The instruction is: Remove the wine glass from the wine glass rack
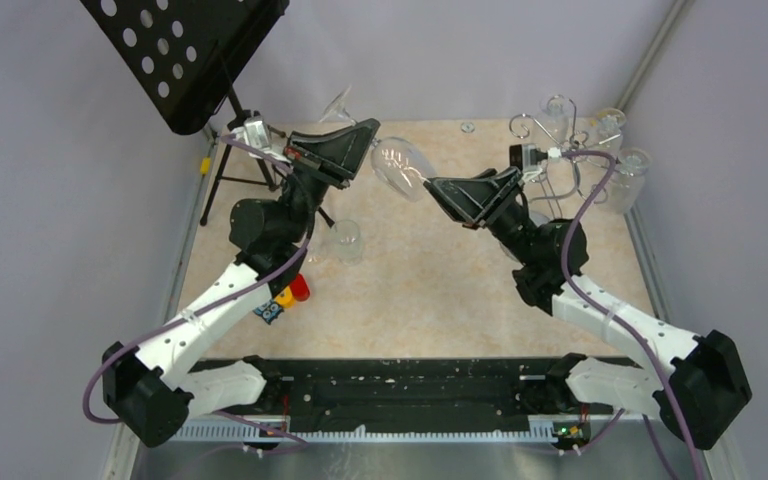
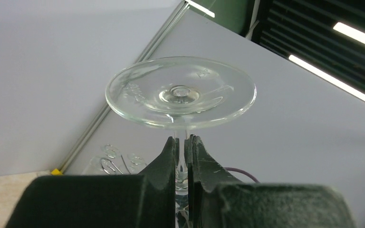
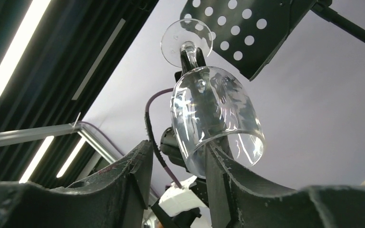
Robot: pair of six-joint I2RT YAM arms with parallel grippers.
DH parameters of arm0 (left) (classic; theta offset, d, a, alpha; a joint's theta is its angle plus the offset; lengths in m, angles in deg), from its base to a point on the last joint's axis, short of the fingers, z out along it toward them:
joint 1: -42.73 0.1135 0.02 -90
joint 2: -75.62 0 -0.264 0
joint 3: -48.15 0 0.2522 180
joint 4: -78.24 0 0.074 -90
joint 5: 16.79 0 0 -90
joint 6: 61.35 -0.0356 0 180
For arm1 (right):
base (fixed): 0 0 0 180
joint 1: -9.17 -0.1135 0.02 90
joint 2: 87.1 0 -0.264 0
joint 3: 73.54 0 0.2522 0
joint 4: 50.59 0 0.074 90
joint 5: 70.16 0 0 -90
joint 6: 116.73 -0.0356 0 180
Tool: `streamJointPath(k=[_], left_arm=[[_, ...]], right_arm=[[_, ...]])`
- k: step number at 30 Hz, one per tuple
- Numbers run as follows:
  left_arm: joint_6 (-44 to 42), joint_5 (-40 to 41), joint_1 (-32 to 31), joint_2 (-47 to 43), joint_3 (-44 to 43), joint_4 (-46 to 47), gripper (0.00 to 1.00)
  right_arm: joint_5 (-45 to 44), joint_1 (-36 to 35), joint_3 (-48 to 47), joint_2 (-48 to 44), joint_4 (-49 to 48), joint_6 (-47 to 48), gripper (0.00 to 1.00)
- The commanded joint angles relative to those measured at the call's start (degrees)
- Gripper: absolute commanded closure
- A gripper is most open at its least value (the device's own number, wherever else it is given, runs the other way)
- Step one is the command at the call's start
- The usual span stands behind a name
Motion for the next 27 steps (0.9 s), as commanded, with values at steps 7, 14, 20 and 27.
streamJointPath(k=[7, 14, 20, 27], left_arm=[[4.24, -3.58, -0.05, 0.22, 2.43, 19.55, 1.0], [4.11, -6.52, -0.11, 2.36, 2.41, 24.77, 1.0], [3.3, -8.28, -0.12, 2.37, 1.96, 24.52, 0.99], [1.84, -6.06, -0.08, -0.01, 2.48, 17.18, 0.45]], right_arm=[[2.64, -1.75, -8.35, 6.15, -10.92, -3.2, 0.6], [2.48, -2.24, -9.46, 7.01, -9.66, -2.98, 0.8], [2.57, -2.24, -10.02, 6.64, -7.37, -2.33, 1.0], [1.0, -2.24, -10.1, 5.5, -4.52, 0.94, 1.0]])
